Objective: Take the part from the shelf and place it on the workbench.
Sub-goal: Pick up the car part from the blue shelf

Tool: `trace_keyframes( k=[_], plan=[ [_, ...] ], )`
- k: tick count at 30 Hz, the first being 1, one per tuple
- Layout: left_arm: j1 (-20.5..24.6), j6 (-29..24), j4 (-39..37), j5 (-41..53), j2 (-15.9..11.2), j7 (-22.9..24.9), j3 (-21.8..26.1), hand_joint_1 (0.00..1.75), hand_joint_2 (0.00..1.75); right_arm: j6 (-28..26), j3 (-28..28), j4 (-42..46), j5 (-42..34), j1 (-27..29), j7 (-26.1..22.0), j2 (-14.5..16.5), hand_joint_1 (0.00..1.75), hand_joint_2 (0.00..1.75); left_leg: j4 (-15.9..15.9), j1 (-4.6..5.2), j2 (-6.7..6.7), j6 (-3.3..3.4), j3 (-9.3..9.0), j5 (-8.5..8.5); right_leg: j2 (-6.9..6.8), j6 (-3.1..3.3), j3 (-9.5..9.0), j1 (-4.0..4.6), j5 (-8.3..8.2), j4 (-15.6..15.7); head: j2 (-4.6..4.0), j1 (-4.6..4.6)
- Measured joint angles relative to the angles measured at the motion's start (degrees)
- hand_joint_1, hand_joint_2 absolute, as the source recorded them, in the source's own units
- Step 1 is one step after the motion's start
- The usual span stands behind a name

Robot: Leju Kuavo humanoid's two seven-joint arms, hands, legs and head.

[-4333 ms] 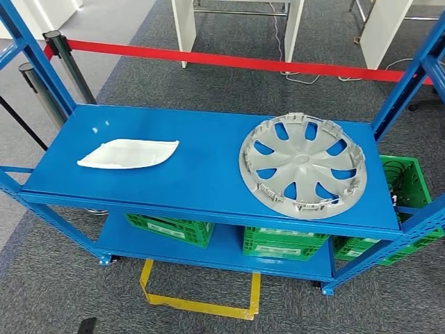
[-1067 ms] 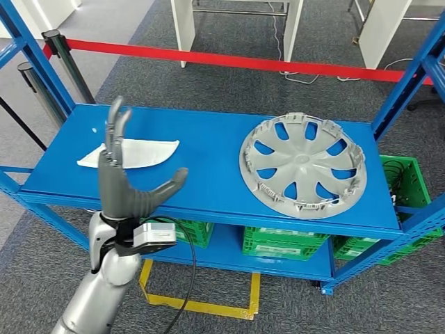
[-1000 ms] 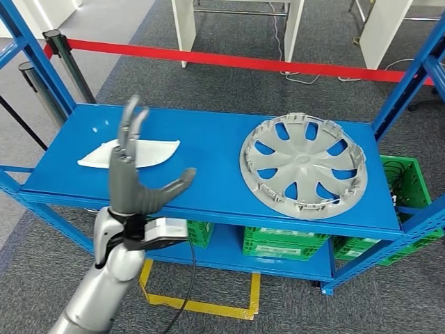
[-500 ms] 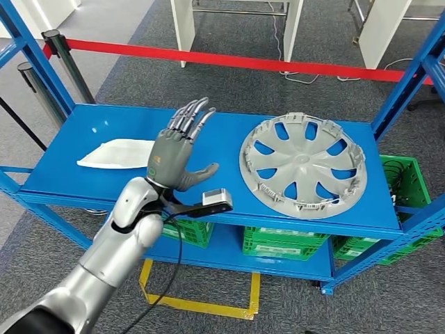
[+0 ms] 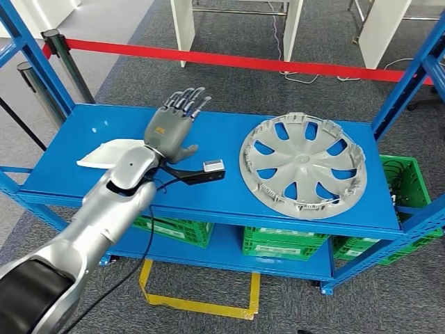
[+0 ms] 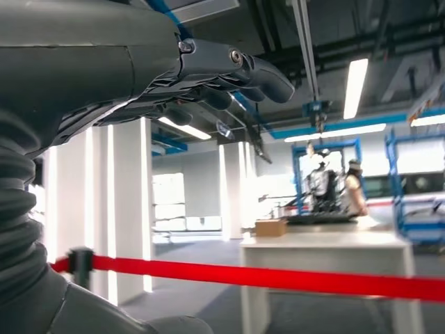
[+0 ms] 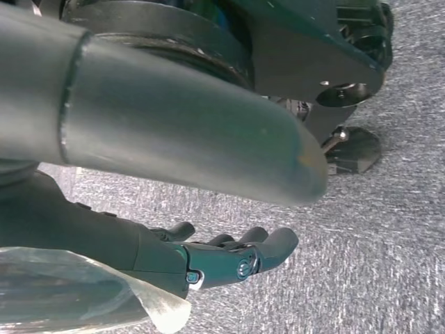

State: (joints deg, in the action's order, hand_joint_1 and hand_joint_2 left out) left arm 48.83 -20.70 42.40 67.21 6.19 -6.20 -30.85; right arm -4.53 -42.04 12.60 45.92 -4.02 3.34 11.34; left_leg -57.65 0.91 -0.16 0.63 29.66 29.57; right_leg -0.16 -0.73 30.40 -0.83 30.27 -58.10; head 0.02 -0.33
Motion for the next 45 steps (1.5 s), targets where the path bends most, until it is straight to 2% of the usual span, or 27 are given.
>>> trace_keyframes(
  k=[6,14,22,29,45],
  plan=[
    [1.8,3.8,-5.0,1.1,-1.7,-0.3,0.6,0.00,1.75,0.5,0.1,-0.1,0.5,0.1,0.6,-0.1,0.00,0.00,0.0,-0.01,0.00,0.00,0.01,0.00,-0.01,0.00,0.00,0.01,0.00,0.0,0.00,-0.01],
    [1.8,5.3,-8.1,0.7,-3.6,-0.5,1.4,0.00,1.75,0.9,0.1,-0.3,0.8,0.2,0.7,-0.4,0.00,0.00,0.0,-0.01,0.00,0.00,0.03,0.00,-0.02,0.00,0.00,0.01,0.00,0.0,0.00,-0.01],
    [1.7,6.4,-9.4,-1.0,-4.3,-1.2,2.0,0.00,1.75,1.0,0.1,-0.4,1.0,0.2,0.8,-0.5,0.00,0.00,0.0,-0.01,0.00,0.00,0.06,0.00,-0.03,0.00,0.00,0.01,0.00,0.0,0.00,0.01],
    [1.3,12.7,-10.0,-4.3,-5.2,-3.1,3.8,0.00,1.75,1.1,0.1,-0.5,1.6,0.4,1.1,-0.5,0.00,0.00,-0.1,-0.01,0.00,0.01,0.06,-0.01,-0.03,0.00,0.00,0.01,0.00,0.0,0.00,-0.01],
    [1.1,13.1,-10.2,-5.5,-6.1,-3.2,4.9,0.00,1.75,1.0,0.1,-0.5,1.8,0.4,1.3,-0.5,0.00,0.00,-0.1,-0.02,0.00,0.01,0.08,-0.01,-0.03,0.00,0.00,0.02,0.00,0.0,0.00,0.01]
  ],
)
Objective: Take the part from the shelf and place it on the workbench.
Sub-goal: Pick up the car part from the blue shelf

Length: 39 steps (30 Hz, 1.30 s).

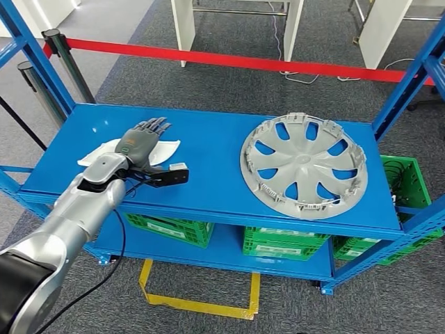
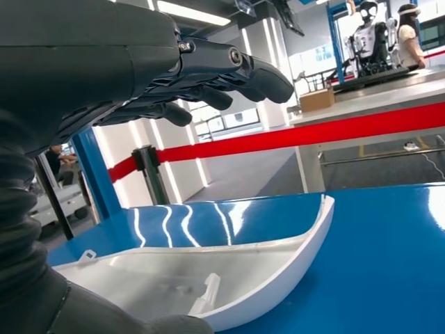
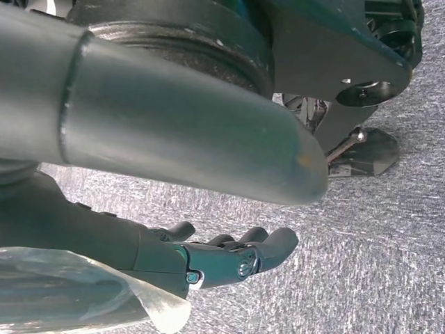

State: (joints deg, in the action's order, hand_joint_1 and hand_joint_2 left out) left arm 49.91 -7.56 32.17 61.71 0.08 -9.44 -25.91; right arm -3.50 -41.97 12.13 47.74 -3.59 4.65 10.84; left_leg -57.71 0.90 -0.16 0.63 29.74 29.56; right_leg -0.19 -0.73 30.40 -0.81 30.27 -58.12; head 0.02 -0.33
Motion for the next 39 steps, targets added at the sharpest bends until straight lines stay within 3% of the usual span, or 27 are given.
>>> trace_keyframes(
  k=[7,16,39],
  plan=[
    [0.1,2.4,-0.7,-2.9,-0.9,0.2,1.8,0.00,1.75,0.3,0.0,0.0,0.2,0.0,0.8,0.0,0.00,0.00,0.0,-0.01,0.00,0.00,0.00,0.00,0.00,0.00,0.01,0.02,0.00,0.0,0.00,-0.01],
    [0.5,0.6,-3.9,-3.0,-2.4,2.6,4.8,0.00,1.75,-1.0,-0.2,0.0,0.1,-0.1,-0.1,0.0,0.00,0.00,0.0,-0.02,0.00,0.00,0.00,-0.01,0.01,0.00,0.01,0.03,0.00,0.0,0.00,-0.01],
    [0.9,0.9,-6.5,4.5,-4.1,7.1,3.8,0.00,1.75,-1.1,-0.8,0.0,0.6,-0.1,-0.2,0.0,0.00,0.00,0.0,-0.02,0.00,0.01,0.01,-0.01,0.01,0.00,0.01,0.03,0.00,0.0,0.00,0.00]
  ],
)
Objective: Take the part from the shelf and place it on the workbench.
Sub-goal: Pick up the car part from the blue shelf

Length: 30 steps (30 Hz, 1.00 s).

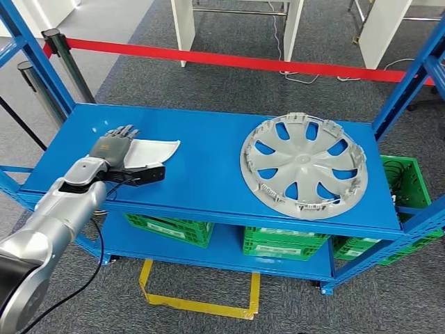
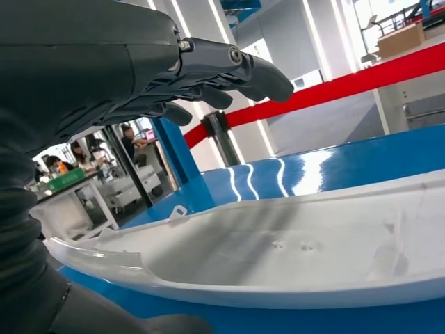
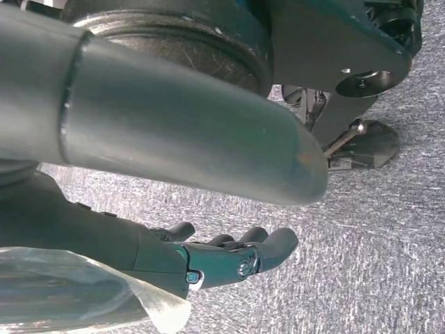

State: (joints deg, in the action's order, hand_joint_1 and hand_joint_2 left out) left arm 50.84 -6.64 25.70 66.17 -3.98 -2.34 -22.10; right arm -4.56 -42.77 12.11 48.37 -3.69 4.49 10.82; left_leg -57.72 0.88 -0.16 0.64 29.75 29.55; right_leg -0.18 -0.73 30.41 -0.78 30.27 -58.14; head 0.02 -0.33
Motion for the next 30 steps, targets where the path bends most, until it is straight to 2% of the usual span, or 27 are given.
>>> trace_keyframes(
  k=[15,25,29,30],
  plan=[
    [0.0,0.0,-0.9,7.3,-1.1,5.8,-3.6,0.00,1.75,0.0,-0.1,0.0,0.9,0.0,0.3,0.0,0.00,0.00,0.0,0.00,0.00,0.00,0.00,0.00,0.00,0.00,0.00,0.00,0.00,0.0,0.00,0.00],
    [0.0,0.6,-1.8,7.3,-1.6,6.4,-3.7,0.00,1.75,0.0,-0.1,0.0,1.2,-0.1,0.4,0.0,0.00,0.00,0.0,0.00,0.00,0.00,0.00,0.00,-0.01,0.00,0.00,0.00,0.00,0.0,0.00,0.00],
    [0.0,1.0,-2.1,7.3,-1.6,6.5,-3.7,1.72,1.75,0.0,-0.1,0.0,1.3,-0.2,0.5,0.0,0.00,0.00,0.0,0.00,0.00,0.00,0.01,0.00,-0.01,0.00,0.00,0.00,0.00,0.0,0.00,0.00],
    [0.0,1.3,-2.2,7.3,-1.7,6.6,-3.7,1.75,1.75,0.0,-0.1,0.0,1.3,-0.2,0.6,0.0,0.00,0.00,0.0,0.00,0.00,0.00,0.01,0.00,-0.01,0.00,0.00,0.00,0.00,0.0,0.00,0.00]
  ],
)
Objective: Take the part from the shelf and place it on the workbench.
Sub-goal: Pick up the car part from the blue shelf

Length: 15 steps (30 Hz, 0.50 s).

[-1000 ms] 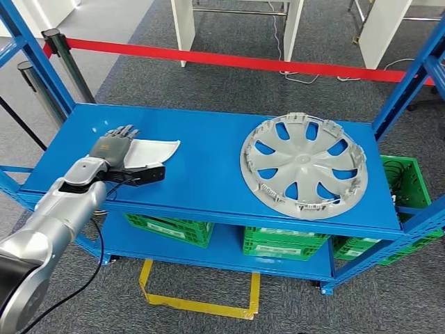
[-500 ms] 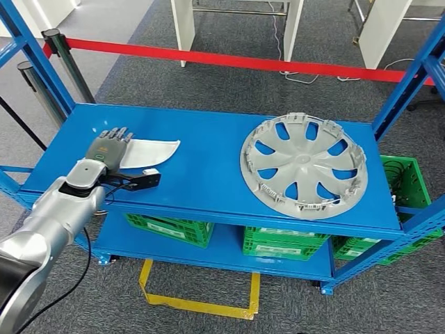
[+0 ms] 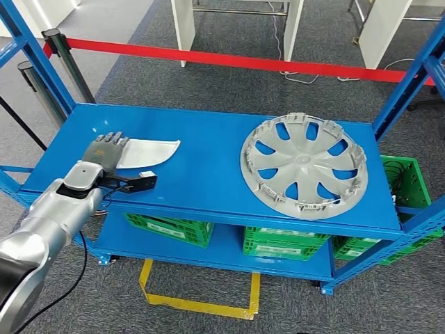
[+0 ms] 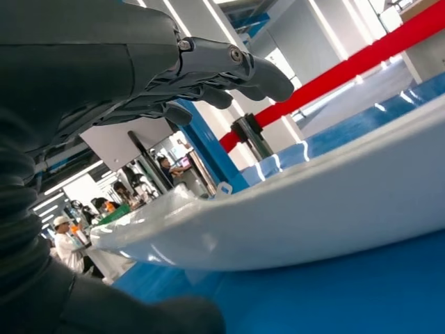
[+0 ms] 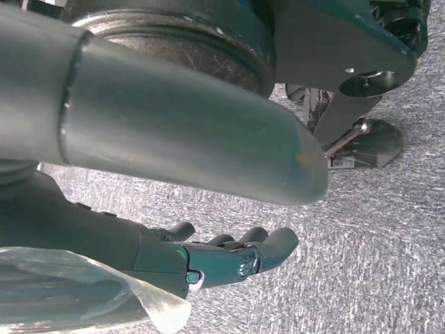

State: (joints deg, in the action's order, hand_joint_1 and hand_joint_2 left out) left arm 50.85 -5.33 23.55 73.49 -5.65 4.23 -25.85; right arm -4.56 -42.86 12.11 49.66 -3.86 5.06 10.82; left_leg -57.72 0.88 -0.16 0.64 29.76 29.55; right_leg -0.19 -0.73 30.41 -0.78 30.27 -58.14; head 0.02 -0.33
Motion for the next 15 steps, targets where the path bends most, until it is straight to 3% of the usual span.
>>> trace_keyframes(
  k=[9,15],
  plan=[
    [0.0,0.9,-0.5,0.0,-0.4,0.2,0.0,1.75,1.75,0.0,0.0,0.0,0.1,-0.1,0.2,0.0,0.00,0.00,0.0,0.00,0.00,0.00,0.00,0.00,0.00,0.00,0.00,0.00,0.00,0.0,0.00,-0.01],
    [-0.3,-4.3,-0.6,-1.2,-0.4,1.0,0.9,1.75,1.75,0.0,0.0,0.0,0.5,-0.1,0.2,0.0,0.00,0.00,0.0,0.00,0.00,0.00,0.00,0.00,0.01,0.00,0.00,0.00,0.00,0.0,0.00,0.01]
  ],
)
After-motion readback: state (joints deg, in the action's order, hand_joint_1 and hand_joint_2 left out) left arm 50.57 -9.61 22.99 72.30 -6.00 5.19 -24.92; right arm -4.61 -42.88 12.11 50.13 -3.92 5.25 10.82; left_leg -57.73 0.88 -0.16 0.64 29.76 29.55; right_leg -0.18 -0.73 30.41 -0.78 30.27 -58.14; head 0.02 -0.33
